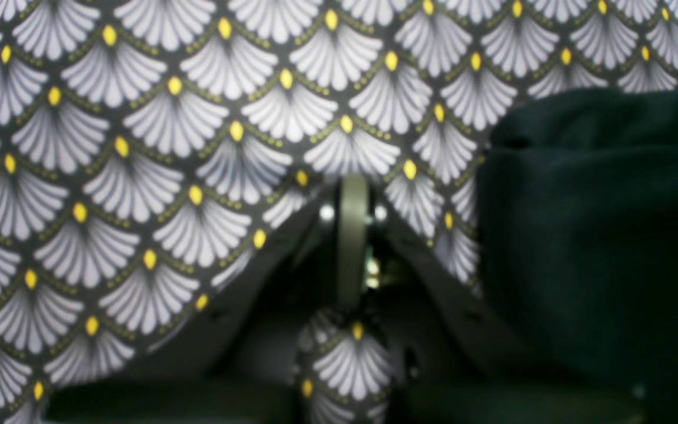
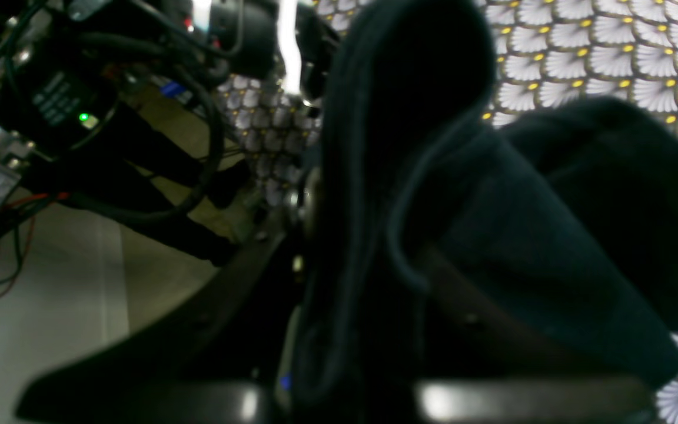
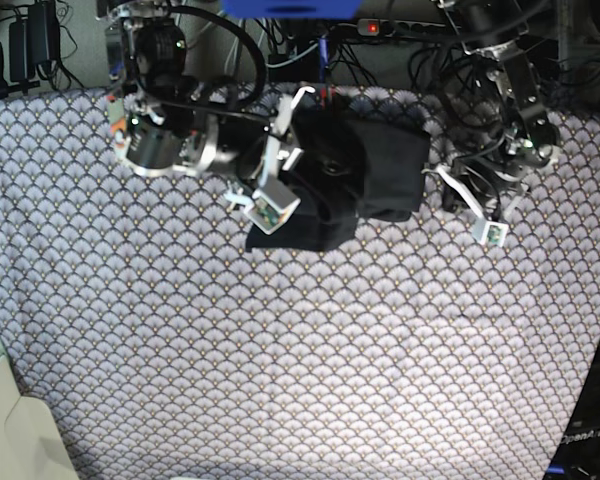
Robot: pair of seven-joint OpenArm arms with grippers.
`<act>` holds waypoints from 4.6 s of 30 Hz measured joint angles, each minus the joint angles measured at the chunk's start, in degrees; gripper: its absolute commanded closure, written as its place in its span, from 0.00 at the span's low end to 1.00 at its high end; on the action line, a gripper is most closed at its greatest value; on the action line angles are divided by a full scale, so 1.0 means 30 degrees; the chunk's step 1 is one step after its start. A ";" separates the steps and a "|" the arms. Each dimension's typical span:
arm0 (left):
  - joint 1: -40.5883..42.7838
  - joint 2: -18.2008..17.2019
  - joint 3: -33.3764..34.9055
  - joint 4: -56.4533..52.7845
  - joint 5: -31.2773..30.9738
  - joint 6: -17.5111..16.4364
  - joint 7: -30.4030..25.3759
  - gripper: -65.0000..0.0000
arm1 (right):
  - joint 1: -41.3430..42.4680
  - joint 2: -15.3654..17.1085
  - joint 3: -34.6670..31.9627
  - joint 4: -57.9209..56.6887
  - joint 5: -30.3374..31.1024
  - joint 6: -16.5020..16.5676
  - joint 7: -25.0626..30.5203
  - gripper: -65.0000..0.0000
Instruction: Fold the T-shirt properly
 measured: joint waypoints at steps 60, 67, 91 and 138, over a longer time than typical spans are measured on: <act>-0.3373 0.1756 -0.0073 0.0481 -0.6608 -0.0277 0.7184 0.45 | 0.1107 0.0576 -0.2703 -0.1355 -0.0007 0.0000 -0.0036 1.00; -0.3322 -0.0568 -0.2266 0.0350 -0.8728 -0.0284 0.7038 0.45 | 0.1115 0.0597 -0.2703 -0.1355 0.0000 0.0000 -0.0044 1.00; 0.0474 -0.3519 -0.5071 0.0291 -1.0207 -0.0284 0.6863 0.89 | 0.1093 0.3585 0.0947 -0.1253 0.0372 0.0015 0.0226 1.00; 0.0095 -0.3643 -0.5115 0.0284 -0.8765 -0.0284 0.6113 0.89 | -0.3497 0.7125 1.0958 -0.4765 0.0299 0.0007 0.4131 1.00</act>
